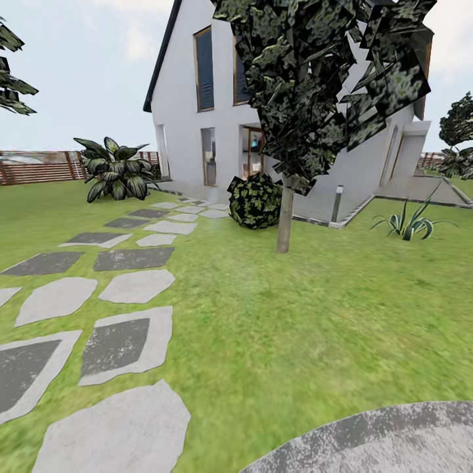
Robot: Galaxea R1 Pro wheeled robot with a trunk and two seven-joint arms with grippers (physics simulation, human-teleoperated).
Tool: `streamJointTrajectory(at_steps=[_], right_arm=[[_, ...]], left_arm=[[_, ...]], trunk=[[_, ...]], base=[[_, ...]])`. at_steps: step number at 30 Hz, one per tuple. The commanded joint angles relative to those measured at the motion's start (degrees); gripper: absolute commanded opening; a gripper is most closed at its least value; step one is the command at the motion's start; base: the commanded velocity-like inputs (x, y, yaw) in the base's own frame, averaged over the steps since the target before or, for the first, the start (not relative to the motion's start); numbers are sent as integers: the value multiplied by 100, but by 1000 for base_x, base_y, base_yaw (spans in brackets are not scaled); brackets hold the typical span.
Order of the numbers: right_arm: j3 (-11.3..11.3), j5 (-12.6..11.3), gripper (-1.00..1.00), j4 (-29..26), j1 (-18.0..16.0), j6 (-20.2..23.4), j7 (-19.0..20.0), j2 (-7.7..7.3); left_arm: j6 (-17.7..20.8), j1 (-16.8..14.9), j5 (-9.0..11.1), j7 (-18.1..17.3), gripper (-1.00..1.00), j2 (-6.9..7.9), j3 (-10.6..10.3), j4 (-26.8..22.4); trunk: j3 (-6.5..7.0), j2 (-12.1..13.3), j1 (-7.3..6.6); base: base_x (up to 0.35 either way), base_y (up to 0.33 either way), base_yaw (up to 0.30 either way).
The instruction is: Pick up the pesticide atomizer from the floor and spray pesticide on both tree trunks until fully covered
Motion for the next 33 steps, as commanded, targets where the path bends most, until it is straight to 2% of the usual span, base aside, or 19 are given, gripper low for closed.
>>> streamJointTrajectory(at_steps=[1, 8, 14, 20, 33], right_arm=[[-5, 1, 100, 4, -3, -21, 1, 0], [3, -24, 100, -4, -3, -23, 1, 31], [-23, -27, 100, -3, -3, -20, -23, 34], [-27, -26, 100, -3, -3, -19, -25, 31], [-27, -26, 100, -3, -3, -19, -26, 32]], left_arm=[[-22, -4, 15, 1, 100, -3, 9, 5], [-24, -5, 23, 6, 100, -1, 15, 6], [-20, -10, 167, 4, 100, 10, 22, 6], [-19, -12, 233, 5, 100, 13, 22, 6], [-25, -13, 243, 1, 100, 4, 8, 6]], trunk=[[-24, -44, 22], [-150, -325, 176], [-262, -566, 308], [-413, -807, 440], [-765, -1328, 725]], base=[[0, 0, 0], [0, 0, 0], [0, 0, 0], [0, 0, 0], [0, 0, 0]])
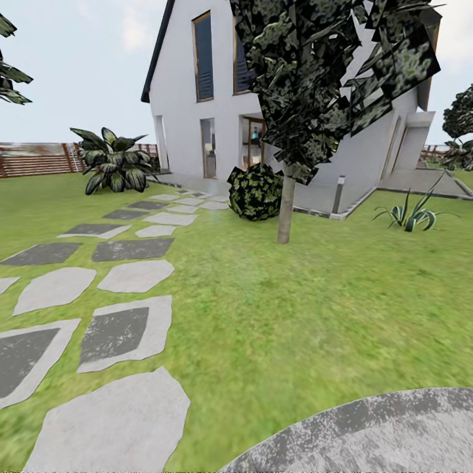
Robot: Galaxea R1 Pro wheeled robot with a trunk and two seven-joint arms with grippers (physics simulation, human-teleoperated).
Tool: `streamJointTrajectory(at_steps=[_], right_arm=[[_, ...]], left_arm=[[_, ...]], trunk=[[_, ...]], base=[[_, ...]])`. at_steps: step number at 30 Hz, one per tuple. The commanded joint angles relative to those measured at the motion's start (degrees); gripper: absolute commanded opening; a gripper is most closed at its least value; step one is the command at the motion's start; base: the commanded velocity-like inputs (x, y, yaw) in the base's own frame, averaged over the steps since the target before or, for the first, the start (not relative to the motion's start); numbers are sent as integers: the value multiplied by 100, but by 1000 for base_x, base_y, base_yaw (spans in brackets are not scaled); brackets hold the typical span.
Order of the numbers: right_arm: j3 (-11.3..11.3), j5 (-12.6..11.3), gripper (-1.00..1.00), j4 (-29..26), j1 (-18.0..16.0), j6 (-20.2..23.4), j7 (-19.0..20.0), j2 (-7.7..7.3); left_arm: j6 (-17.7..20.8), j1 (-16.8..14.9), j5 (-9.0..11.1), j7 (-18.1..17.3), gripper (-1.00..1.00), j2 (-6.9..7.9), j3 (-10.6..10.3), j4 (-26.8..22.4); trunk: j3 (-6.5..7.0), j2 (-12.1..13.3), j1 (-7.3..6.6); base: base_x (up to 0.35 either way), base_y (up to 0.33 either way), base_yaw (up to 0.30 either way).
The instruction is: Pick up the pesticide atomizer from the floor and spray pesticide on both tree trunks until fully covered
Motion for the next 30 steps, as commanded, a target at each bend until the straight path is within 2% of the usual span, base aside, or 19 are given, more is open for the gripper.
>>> streamJointTrajectory(at_steps=[1, 30], right_arm=[[-3, -1, 100, 3, -3, -18, -2, 2], [6, -1, 100, 12, -4, -18, -2, 3]], left_arm=[[-18, -4, 36, -3, 100, -1, 3, 5], [-21, -4, 28, -3, 100, -10, 2, 13]], trunk=[[-33, -44, 22], [-820, -1207, 659]], base=[[0, 0, 0], [0, 0, 0]])
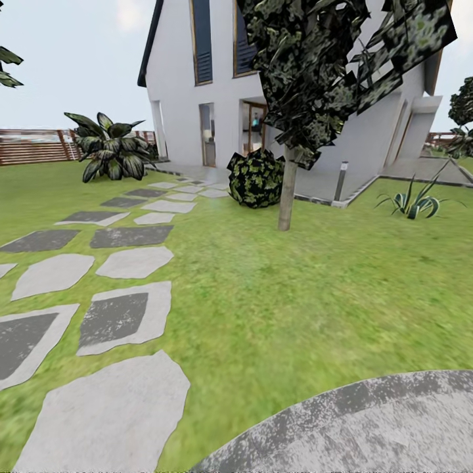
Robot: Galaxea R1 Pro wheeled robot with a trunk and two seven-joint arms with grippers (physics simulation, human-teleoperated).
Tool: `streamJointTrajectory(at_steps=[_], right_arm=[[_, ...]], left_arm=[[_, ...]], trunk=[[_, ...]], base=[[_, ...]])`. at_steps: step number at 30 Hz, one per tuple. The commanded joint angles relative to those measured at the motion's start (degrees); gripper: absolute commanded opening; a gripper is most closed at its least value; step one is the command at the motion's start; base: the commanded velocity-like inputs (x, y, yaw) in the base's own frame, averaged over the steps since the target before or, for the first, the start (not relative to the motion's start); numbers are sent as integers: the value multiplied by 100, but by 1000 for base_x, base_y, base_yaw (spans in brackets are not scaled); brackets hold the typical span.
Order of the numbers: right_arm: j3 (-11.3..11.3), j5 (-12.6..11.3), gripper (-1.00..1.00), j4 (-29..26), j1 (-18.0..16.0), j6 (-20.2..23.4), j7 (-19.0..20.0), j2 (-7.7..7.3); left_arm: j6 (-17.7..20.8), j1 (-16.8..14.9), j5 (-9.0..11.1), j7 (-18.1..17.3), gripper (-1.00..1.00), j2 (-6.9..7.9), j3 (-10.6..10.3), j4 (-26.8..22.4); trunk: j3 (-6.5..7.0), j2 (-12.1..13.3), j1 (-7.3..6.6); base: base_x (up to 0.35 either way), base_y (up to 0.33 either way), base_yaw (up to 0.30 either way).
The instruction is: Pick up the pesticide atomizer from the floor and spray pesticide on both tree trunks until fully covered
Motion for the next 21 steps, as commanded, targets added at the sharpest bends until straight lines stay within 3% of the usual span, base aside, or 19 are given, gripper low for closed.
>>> streamJointTrajectory(at_steps=[1, 21], right_arm=[[-2, -1, 100, 3, -2, -18, -2, 0], [6, -1, 100, 3, -3, -18, -2, -1]], left_arm=[[-18, -3, 36, -3, 100, -1, 5, 5], [-18, -3, 36, -3, 100, -9, -3, 5]], trunk=[[-33, -44, 22], [-576, -846, 461]], base=[[0, 0, 0], [0, 0, 0]])
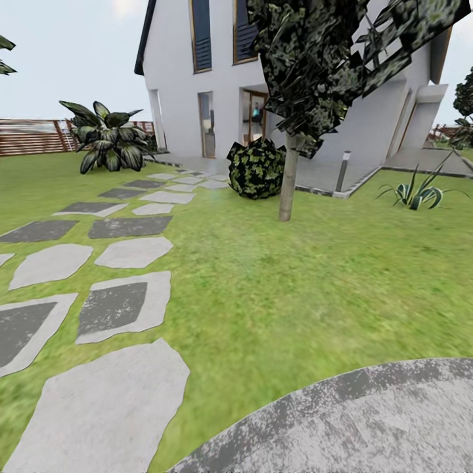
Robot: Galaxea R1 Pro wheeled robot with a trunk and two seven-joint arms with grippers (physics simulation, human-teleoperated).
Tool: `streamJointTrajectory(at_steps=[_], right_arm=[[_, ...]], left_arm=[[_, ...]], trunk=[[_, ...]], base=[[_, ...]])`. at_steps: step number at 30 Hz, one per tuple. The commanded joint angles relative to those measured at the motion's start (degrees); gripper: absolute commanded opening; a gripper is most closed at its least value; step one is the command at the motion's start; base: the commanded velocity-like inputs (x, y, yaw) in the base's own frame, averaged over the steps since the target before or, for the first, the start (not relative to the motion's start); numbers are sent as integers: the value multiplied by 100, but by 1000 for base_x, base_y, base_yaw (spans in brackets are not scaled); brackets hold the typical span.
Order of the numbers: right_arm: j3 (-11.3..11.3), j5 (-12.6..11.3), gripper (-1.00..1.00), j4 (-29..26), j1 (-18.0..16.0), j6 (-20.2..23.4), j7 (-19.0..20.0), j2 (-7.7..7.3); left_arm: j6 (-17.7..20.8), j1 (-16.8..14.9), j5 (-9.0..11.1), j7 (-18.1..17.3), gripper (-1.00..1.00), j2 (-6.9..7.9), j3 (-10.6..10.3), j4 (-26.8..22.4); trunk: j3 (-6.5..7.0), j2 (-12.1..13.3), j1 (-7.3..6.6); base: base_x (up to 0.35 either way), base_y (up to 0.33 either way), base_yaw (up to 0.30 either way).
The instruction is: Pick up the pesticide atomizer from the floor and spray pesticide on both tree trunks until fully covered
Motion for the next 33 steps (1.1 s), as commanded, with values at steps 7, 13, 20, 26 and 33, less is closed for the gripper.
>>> streamJointTrajectory(at_steps=[7, 13, 20, 26, 33], right_arm=[[-1, -1, 100, 3, -3, -18, -2, 0], [-1, -1, 100, 3, -4, -18, -2, 1], [-1, -1, 100, 3, -2, -18, -2, 1], [-1, -1, 100, 3, -4, -18, -2, 1], [-1, -1, 100, 3, -2, -18, -2, 1]], left_arm=[[-18, -3, 36, -3, 100, -1, 4, 5], [-16, -3, 36, -3, 100, -1, 4, 5], [-18, -3, 36, -3, 100, -1, 9, -3], [-18, -3, 36, -3, 100, -1, 5, -1], [-18, -3, 36, -3, 100, -1, 3, 2]], trunk=[[-196, -284, 153], [-358, -525, 285], [-548, -806, 439], [-657, -926, 505], [-721, -926, 505]], base=[[0, 0, 0], [0, 0, 0], [0, 0, 0], [0, 0, 0], [0, 0, 0]])
